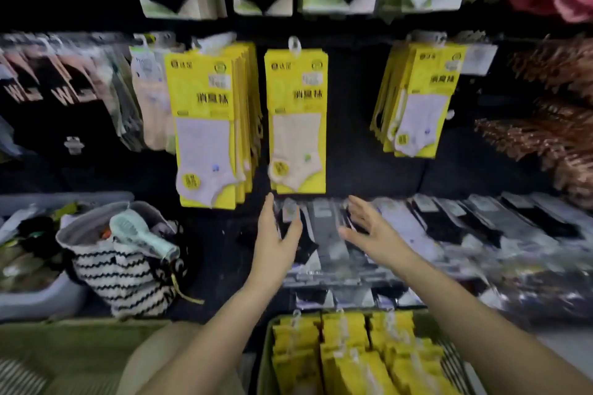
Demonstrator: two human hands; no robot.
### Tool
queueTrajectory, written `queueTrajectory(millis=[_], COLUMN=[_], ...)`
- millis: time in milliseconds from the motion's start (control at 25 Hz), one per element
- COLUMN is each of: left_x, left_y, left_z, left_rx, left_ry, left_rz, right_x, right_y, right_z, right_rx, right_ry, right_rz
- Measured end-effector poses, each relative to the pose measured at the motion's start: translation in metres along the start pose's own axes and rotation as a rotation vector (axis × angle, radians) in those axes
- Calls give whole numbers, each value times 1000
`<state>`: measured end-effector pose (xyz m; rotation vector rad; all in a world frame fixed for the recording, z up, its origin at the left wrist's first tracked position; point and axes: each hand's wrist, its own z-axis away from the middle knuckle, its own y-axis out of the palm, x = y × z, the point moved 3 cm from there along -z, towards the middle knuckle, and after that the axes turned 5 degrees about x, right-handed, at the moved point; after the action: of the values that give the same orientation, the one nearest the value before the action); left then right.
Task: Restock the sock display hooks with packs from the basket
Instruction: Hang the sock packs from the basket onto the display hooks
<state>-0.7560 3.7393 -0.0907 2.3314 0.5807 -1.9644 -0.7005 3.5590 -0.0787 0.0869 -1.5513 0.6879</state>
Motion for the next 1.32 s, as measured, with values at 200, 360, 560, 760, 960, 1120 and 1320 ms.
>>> queueTrajectory(millis=[200, 360, 560, 760, 960, 1120, 1320], left_x=[97, 150, 186, 204, 217, 224, 228], left_y=[48, 61, 43, 40, 45, 49, 56], left_z=[83, 125, 133, 121, 110, 103, 103], left_rx=[223, 298, 242, 289, 314, 379, 402], left_ry=[-271, -417, -531, -553, -504, -412, -281], left_rz=[-97, -176, -321, -406, -569, -815, -975], right_x=[-117, -182, -208, -198, -196, -199, -214], right_y=[29, 48, 80, 113, 133, 134, 115], right_z=[66, 105, 114, 97, 82, 71, 62], right_rx=[49, 73, 84, 47, 96, 56, 76], right_ry=[262, 404, 378, 287, 175, 25, 154], right_rz=[12, 47, 177, 285, 441, 878, 946])
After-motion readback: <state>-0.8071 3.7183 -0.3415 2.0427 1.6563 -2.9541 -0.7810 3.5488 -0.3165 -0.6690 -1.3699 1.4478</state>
